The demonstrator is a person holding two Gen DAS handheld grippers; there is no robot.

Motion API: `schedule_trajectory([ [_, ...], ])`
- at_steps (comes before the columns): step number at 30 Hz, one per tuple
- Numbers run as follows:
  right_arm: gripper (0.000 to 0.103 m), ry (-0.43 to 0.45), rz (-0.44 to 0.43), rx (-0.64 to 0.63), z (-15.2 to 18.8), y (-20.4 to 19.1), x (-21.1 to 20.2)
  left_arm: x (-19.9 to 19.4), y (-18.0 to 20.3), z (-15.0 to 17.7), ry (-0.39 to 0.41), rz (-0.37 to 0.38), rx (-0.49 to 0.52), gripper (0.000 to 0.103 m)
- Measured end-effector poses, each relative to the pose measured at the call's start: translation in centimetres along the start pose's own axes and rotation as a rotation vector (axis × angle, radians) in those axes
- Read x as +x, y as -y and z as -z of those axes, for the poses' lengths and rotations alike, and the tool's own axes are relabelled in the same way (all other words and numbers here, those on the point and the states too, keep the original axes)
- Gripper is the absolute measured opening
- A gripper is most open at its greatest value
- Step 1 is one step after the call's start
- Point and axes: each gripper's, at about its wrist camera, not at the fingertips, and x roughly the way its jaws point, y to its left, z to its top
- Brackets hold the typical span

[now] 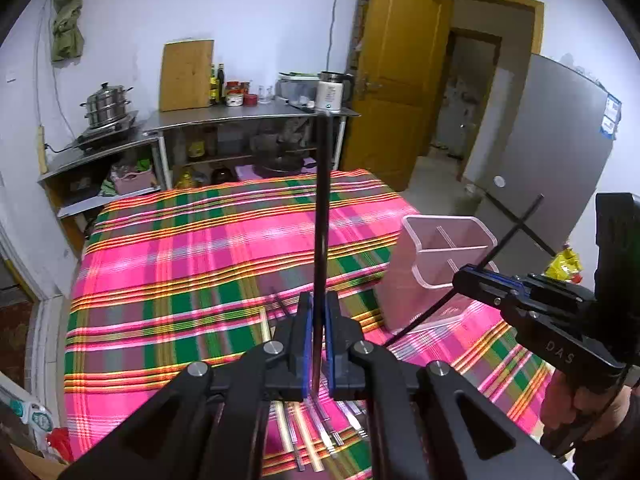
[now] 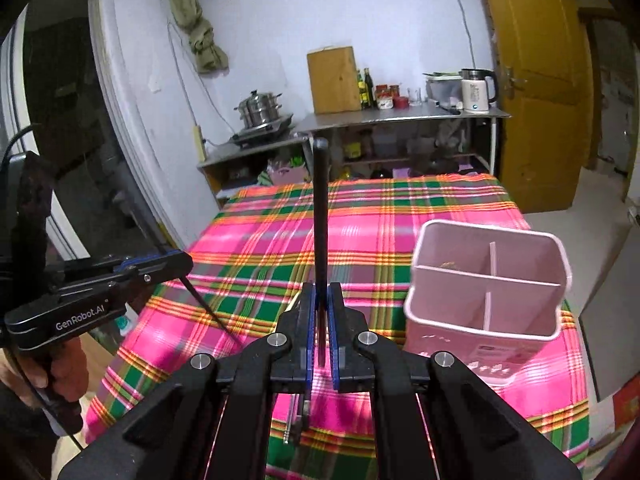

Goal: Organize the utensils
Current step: 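Lift the chopsticks upright in both tools and carry them over the pink holder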

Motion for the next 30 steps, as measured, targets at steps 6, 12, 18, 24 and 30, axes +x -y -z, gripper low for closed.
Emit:
schedule_trajectory([
  [6,0.006,0.05,0.01,0.04,-1.3,2.0,-2.7,0.5,3.1,-1.9,-0.002,0.077,0.009,0.006],
  [12,0.006,0.117,0.048,0.076,-3.2,4.6,-5.3,0.6,6.0,-4.8,0.028,0.156,0.014,0.006],
  [18,0.006,0.179,0.09,0.101,-4.6,6.6,-7.1,1.6,7.4,-7.7,0.06,0.215,-0.007,0.006],
  [24,0.006,0.201,0.119,0.141,-5.6,8.4,-6.5,4.3,7.7,-9.0,0.049,0.239,-0.041,0.006],
  [30,0.006,0.157,0.136,0.182,-4.8,9.9,-3.7,7.7,7.8,-7.9,-0.006,0.25,-0.073,0.006],
])
